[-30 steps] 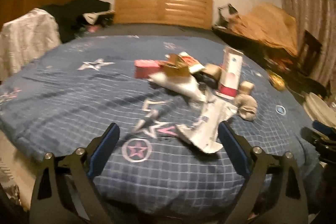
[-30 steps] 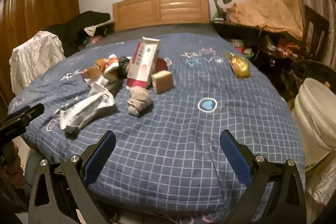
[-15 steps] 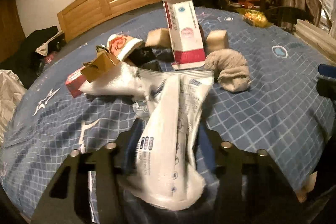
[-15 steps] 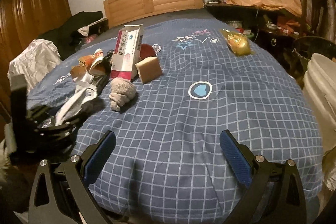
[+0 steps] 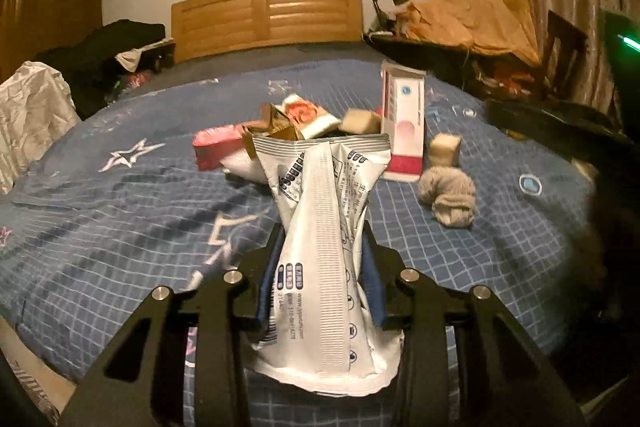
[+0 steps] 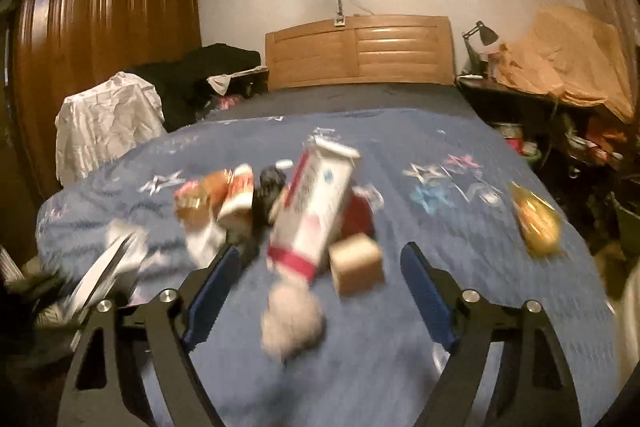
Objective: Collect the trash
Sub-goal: 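Grasp the white snack wrapper with the left tool while the right grasps the medicine box, then carry the wrapper and medicine box over to the white bucket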
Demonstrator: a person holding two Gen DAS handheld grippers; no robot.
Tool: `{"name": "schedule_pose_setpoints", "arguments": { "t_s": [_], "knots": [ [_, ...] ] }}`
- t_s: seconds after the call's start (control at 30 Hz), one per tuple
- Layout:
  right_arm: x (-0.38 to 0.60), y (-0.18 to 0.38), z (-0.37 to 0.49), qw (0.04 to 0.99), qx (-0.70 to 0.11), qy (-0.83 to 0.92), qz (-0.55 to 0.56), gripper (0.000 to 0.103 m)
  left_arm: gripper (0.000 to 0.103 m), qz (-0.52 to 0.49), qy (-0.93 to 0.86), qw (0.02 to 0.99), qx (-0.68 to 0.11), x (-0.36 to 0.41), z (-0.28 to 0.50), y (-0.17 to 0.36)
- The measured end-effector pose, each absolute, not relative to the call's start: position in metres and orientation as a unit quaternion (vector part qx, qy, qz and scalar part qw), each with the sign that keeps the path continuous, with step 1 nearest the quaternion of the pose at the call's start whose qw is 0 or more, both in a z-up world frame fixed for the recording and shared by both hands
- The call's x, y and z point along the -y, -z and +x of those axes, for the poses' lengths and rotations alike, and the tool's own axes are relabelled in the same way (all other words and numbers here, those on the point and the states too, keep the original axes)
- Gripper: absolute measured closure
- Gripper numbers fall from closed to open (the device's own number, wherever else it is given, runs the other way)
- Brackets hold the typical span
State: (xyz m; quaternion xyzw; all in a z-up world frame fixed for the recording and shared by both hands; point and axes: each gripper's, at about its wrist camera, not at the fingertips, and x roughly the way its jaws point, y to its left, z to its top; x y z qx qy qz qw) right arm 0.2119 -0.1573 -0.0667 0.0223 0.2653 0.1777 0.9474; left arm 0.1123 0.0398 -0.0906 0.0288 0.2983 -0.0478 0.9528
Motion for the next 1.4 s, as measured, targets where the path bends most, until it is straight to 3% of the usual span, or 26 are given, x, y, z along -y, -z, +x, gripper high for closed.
{"name": "schedule_pose_setpoints", "arguments": {
  "t_s": [0.33, 0.43, 0.57, 1.03, 1.4],
  "knots": [
    [0.104, 0.102, 0.334, 0.928, -0.342, -0.135, 0.068, 0.018, 0.068, 0.011, 0.047, 0.948, -0.313, -0.053, 0.115, 0.106],
    [0.107, 0.103, 0.344, 0.932, -0.332, -0.124, 0.081, 0.037, 0.068, 0.004, 0.046, 0.946, -0.321, -0.057, 0.117, 0.113],
    [0.116, 0.098, 0.341, 0.93, -0.323, -0.141, 0.105, 0.044, 0.068, -0.001, 0.044, 0.945, -0.325, -0.06, 0.12, 0.116],
    [0.194, -0.003, 0.239, 0.937, -0.215, -0.205, 0.183, 0.044, 0.068, 0.01, 0.055, 0.949, -0.309, -0.033, 0.12, 0.086],
    [0.264, -0.025, 0.147, 0.94, -0.253, -0.164, 0.163, 0.044, 0.068, 0.029, 0.12, 0.94, -0.317, 0.038, 0.136, 0.059]
  ]
}}
